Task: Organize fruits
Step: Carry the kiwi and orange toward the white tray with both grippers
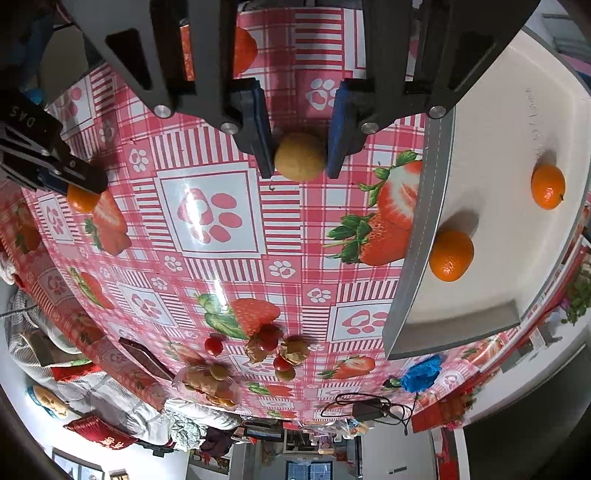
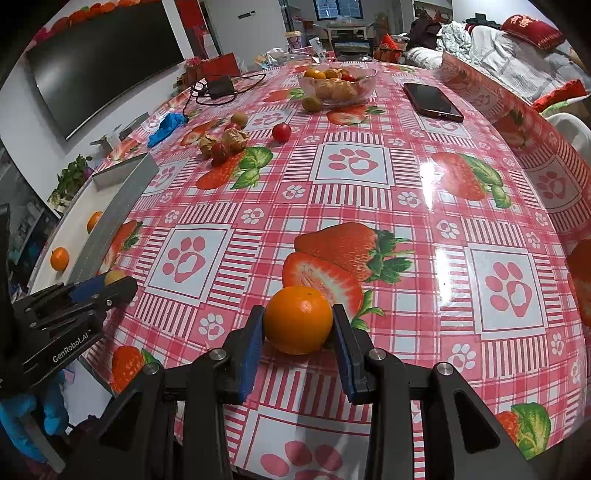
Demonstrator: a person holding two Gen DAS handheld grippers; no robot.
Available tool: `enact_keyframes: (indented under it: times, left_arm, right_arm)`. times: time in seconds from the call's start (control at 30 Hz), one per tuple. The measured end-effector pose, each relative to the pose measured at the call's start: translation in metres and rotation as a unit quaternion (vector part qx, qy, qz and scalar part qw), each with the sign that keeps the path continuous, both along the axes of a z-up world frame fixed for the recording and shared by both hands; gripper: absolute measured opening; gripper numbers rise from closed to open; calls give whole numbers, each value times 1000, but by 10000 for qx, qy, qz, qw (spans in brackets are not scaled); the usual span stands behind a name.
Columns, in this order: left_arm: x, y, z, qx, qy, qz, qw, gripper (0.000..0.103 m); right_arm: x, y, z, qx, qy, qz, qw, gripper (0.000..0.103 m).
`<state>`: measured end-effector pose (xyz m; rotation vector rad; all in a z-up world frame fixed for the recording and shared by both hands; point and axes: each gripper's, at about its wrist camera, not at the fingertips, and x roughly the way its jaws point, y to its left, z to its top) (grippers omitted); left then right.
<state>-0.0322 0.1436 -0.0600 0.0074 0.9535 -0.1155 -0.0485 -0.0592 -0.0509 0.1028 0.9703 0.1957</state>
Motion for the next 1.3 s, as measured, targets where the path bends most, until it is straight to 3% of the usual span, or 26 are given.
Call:
enact_keyframes:
  times: [0.4,0.87,1.13,1.3]
  left_arm:
    - [-5,1,24,-181,-172,-78,9997,31]
    - [-6,43,34,-326,-289,317,9985,31]
    - [-6,51,30,-402,-243,326,9984,31]
    - [-7,55,35,-405,-316,307,9982,31]
  right_arm:
    - [3,-8,5,193,199,-97,9996,37]
    - [18,23,9,-101,217,139,9996,37]
    - [23,28,0,-345,245,115,9990,37]
    - [25,28,5,-229,204,85,9995,36]
